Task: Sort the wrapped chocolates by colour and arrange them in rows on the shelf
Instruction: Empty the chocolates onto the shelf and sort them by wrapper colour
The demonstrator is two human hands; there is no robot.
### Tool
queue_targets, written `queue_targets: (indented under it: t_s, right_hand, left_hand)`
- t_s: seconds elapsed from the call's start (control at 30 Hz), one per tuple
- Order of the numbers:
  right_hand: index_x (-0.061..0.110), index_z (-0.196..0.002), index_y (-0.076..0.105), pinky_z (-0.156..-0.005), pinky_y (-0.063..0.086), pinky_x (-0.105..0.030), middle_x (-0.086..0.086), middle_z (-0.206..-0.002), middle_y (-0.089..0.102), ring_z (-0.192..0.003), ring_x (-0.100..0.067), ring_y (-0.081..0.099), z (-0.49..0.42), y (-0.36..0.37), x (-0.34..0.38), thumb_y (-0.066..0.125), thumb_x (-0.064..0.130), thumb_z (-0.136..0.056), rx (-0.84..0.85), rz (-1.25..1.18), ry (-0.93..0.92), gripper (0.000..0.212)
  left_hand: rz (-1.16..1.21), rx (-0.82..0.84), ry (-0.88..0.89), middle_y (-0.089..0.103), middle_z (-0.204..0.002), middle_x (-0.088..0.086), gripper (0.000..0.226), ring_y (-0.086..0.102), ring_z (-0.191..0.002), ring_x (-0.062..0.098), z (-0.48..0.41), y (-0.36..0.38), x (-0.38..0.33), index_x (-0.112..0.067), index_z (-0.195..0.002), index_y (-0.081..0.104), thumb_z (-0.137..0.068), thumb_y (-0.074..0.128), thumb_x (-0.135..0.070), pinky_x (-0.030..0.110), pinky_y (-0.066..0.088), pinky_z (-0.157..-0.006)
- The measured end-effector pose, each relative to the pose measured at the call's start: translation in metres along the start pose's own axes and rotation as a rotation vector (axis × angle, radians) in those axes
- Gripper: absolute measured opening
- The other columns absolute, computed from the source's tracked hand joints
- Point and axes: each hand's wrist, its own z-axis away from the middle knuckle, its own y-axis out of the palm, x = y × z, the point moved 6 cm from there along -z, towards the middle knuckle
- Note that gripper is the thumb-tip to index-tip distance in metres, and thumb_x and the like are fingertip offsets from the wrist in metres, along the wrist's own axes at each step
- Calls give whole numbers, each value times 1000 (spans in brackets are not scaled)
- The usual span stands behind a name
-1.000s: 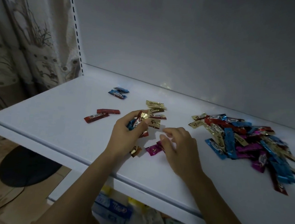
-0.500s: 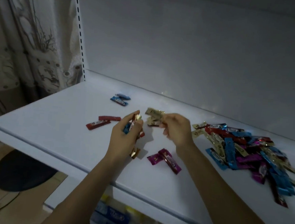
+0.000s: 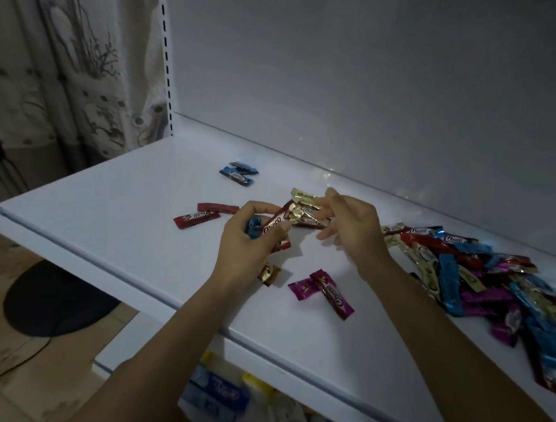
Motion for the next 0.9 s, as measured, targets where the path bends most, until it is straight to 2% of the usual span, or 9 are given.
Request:
queue_targets:
  t_s: [0.1,0.17,0.3,0.4,0.47,0.57,0.67,0.73,0.9]
  right_hand:
    - [13,-95,72,-49,43,-15,-1,-72,68,-52,-7,57,16,13,13,53,37,-95,120,-75,-7,31]
    - [10,-95,72,-52,44,-18,-1,-69,65,-51,-8,54,20,20,16,61,25,-92,182,-64,-46,19]
    - [2,-93,68,-44,39,-15,1,-63,60,-43,-4,47,22,20,9,60,8,-92,192,-120,-21,10]
    - [3,-88,64,-39,33,-15,-1,-59,52,-40,-3,41,21,14,-1,58,12,-94,132,-170,39,12]
    - [3,-91,64,-37,31,-17,-3,-61,53,-38,-5,40,14,6,-12,57,14,-94,40,-196,114,13]
    - [5,-103,63,-37,30,-17,-5,-70,65,-38,-8,45,0,-4,-26,58,14,-94,-76,-253,248,13]
    - [8,-107,59,-37,32,-16,-7,-76,69,-39,-8,49,-17,-2,-31,56,7,-94,-52,-275,315,13]
    - [7,-110,58,-38,33,-16,-8,-76,68,-39,-8,51,-24,2,-34,54,3,-94,-35,-249,348,17]
    - [6,-116,55,-38,37,-17,-12,-80,66,-37,-10,54,-32,14,-40,51,-1,-94,20,-267,406,23]
  left_hand:
    - [11,19,24,71,-96,-4,18,67,-87,5,0,2,-2,-11,-105,70,-88,68,-12,18,54,-73]
    - [-10,53,55,73,-98,-3,18,68,-92,9,1,4,-4,-12,-107,72,-90,65,-10,20,54,-76]
    - [-54,102,73,74,-103,-5,21,68,-99,11,2,9,-1,-16,-109,73,-90,65,-19,31,55,-87]
    - [-130,66,87,72,-97,-15,15,65,-95,0,0,8,2,-28,-103,72,-92,63,-25,19,53,-82]
    - [-181,-2,68,70,-88,-16,16,63,-85,-4,-2,4,2,-29,-94,71,-95,56,-34,14,49,-73]
    - [-181,-101,-22,66,-80,-8,34,61,-77,5,-5,-3,8,-18,-81,68,-96,51,-44,26,50,-74]
    - [-184,-112,-29,64,-77,-1,39,57,-71,10,-6,-3,8,-14,-77,66,-96,51,-45,34,50,-71]
    - [-213,-99,-9,65,-83,5,42,59,-76,19,-6,-1,7,-10,-81,65,-96,50,-46,38,51,-73]
    - [-208,-90,-2,65,-87,8,43,60,-79,17,-4,-1,6,-8,-87,65,-97,48,-46,32,49,-72]
